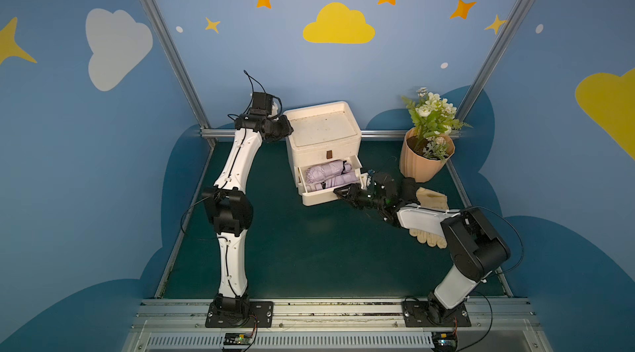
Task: Place the umbrella in the drawer by color
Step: Close the drawer in the storage box.
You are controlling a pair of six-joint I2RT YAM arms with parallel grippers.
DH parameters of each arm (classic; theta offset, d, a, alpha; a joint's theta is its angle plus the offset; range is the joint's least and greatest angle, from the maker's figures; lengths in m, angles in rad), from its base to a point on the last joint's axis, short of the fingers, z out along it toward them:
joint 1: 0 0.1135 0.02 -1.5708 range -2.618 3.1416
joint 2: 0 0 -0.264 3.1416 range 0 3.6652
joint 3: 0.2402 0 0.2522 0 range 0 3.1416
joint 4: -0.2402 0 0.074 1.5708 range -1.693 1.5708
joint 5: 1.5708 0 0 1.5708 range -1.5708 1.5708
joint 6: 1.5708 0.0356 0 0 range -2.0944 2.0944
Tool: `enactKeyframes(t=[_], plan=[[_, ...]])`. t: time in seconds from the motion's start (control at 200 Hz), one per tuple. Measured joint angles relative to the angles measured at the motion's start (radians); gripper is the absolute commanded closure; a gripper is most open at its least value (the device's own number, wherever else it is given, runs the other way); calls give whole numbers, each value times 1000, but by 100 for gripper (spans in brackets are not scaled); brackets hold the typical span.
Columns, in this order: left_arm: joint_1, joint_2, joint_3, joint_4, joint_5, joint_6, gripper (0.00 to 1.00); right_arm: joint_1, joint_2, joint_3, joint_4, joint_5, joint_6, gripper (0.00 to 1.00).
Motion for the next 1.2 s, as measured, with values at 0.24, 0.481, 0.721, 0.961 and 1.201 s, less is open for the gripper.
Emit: enactKeyframes(t=[0.24,0.481,0.721,0.961,1.201], plan=[[1,-1,-2,11,-9,3,80,0,23,58,-48,34,-39,91],[1,-3,-2,11,-9,7,83,0,54,116,-78,67,-71,93],[0,-8,-10,15,-10,8,84,0,119,190,-75,104,-84,93],[0,-10,-10,14,-12,13,85,15,190,203,69,175,-77,92],[-3,-14,-14,17,-16,22,85,36,262,223,208,270,-68,91]])
